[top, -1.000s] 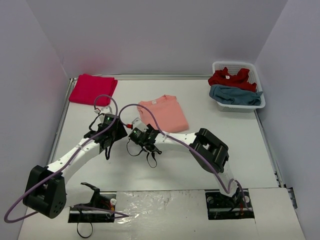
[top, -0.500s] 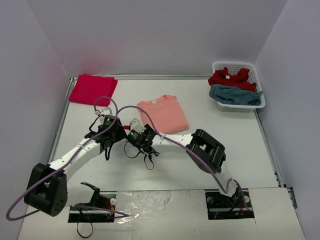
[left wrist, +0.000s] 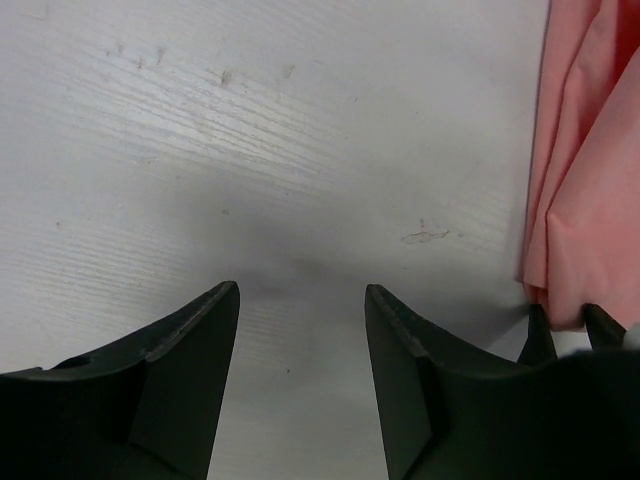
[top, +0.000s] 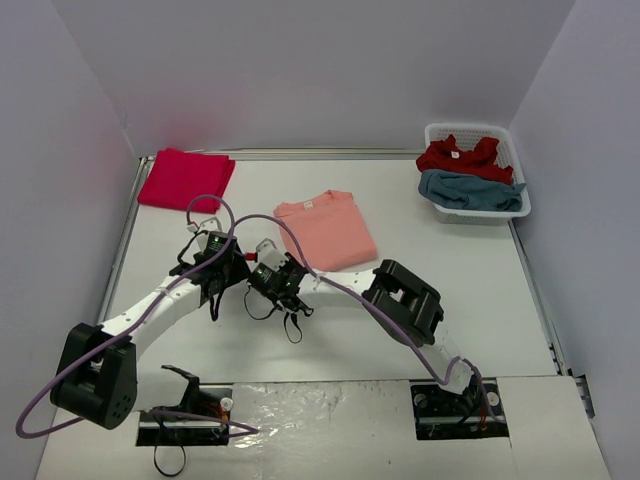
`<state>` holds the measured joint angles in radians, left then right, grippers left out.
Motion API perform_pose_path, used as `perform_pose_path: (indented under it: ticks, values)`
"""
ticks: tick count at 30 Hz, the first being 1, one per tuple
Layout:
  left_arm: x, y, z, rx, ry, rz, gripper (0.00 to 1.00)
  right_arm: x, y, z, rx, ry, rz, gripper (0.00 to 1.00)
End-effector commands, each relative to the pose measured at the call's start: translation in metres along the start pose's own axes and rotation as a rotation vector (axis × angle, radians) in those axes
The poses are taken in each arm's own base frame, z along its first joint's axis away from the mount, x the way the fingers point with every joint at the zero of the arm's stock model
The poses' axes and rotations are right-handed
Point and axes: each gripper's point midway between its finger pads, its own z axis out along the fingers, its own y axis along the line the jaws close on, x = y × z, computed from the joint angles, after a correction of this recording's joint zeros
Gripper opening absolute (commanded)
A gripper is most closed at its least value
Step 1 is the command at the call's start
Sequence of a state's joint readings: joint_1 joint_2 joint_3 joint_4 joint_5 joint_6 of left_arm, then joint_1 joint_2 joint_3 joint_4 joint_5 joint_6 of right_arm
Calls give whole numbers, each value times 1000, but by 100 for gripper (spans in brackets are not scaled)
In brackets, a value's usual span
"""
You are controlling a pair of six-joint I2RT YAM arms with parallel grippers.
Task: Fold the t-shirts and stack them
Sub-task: Put the neatly folded tshirt into the corner of the board with the left arm
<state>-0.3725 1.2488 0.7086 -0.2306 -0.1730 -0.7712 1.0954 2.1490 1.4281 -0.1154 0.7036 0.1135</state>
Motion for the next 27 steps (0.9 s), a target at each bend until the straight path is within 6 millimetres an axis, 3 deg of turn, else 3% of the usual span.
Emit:
perform_pose_path:
  ticks: [1,6,8,13,16,20,24,26,27]
  values:
    - [-12,-14,-2,50,-28,-30,52,12,9,0,-4,30,-101,24]
    - [-12,-14,-2,51,-26,-39,52,12,7,-1,-5,30,-100,3]
    - [-13,-15,-2,58,-23,-45,52,11,6,-3,-6,26,-96,0]
    - [-8,-18,-3,68,5,-91,54,-1,-4,-12,-2,-2,-70,0]
    - [-5,-23,-4,89,30,-149,62,-10,-12,-18,-5,-20,-43,0]
    - [1,-48,-4,216,85,-239,67,-23,-20,-26,-14,-48,3,0]
    - [11,-60,4,262,133,-306,69,-33,-26,-34,-23,-69,37,0]
    - [6,-68,7,302,116,-354,71,-36,-29,-37,-28,-76,51,0]
    - [15,-65,10,300,135,-367,71,-37,-30,-37,-30,-78,57,0]
